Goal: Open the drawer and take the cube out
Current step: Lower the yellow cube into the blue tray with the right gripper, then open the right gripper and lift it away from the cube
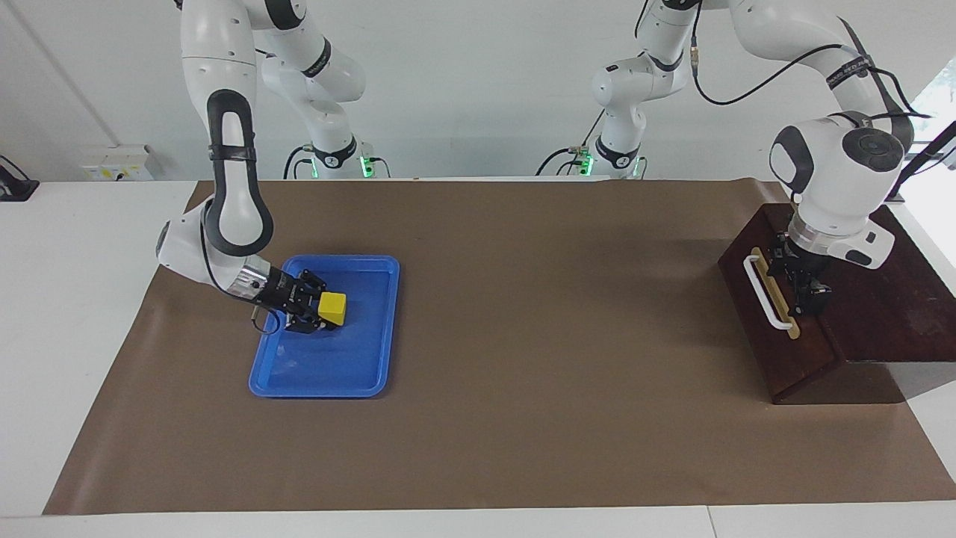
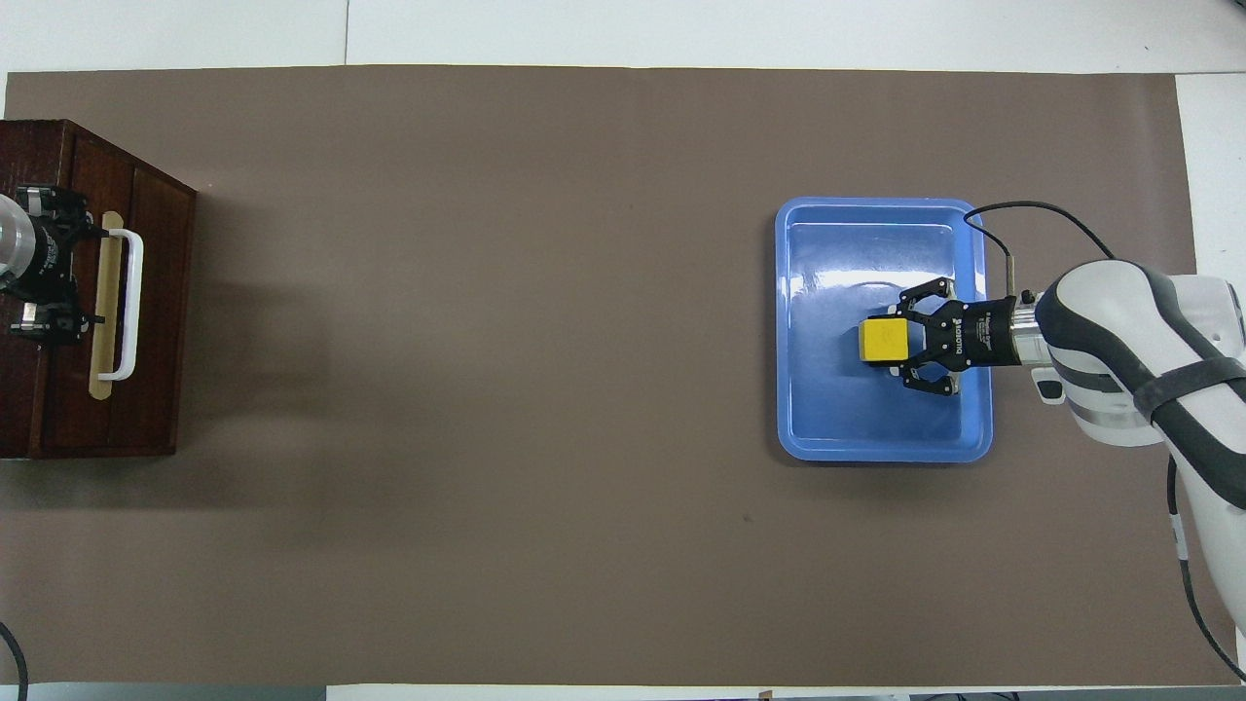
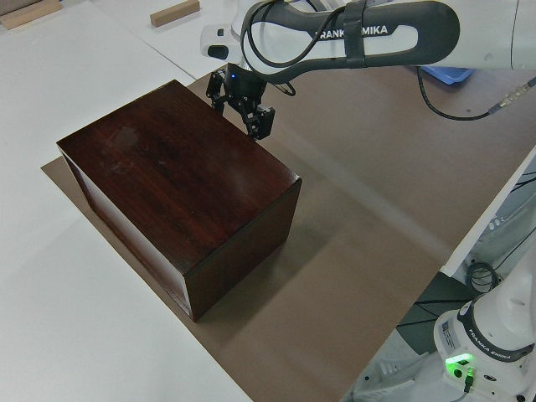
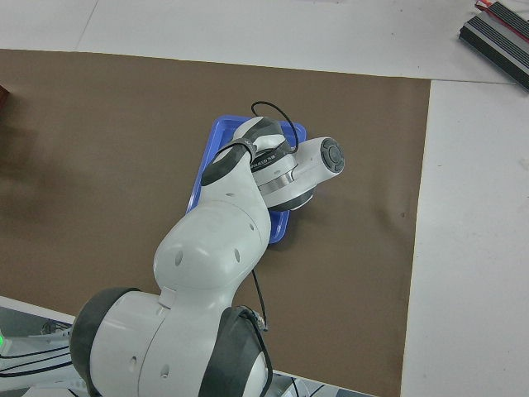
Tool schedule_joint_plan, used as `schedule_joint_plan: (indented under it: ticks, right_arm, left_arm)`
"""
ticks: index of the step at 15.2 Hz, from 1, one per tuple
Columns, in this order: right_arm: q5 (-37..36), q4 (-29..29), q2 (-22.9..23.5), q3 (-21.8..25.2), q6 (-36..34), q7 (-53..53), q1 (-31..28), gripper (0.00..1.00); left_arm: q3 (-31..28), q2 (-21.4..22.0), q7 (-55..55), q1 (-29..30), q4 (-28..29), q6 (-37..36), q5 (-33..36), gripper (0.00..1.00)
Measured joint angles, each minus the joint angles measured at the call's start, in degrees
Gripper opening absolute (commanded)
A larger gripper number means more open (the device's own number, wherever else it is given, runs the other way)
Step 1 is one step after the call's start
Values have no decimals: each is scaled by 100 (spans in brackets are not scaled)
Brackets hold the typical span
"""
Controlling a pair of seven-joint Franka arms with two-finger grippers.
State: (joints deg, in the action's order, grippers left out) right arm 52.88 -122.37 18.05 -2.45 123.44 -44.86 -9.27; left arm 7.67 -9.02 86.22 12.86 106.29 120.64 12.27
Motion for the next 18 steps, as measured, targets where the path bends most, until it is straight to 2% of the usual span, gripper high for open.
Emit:
schedule_joint_plan:
  ticks: [2, 5, 9, 13, 15, 18]
  right_arm:
    - [0, -4, -4, -2, 33, 1, 9, 81]
    - [0, -29, -3, -5, 87, 11, 22, 100]
    - [-1, -53, -3, -5, 94, 16, 58, 100]
    - [-59, 14, -76, -15, 15, -92, 101, 100]
    - [-408, 280, -239, -19, -337, -517, 160, 100]
    - [-1094, 1026, -596, -24, -1094, -1159, 174, 100]
  left_arm:
    - [18, 0, -4, 17, 0, 0, 1, 100]
    - [33, -1, -135, 18, 2, -4, 4, 100]
    - [133, 21, -397, -32, -43, -28, -6, 100]
    - [278, 242, -777, -631, -221, -606, -18, 100]
    - [339, 414, -1928, -814, -368, -1099, -211, 100]
    - [351, 538, -3975, -909, -859, -2061, -824, 100]
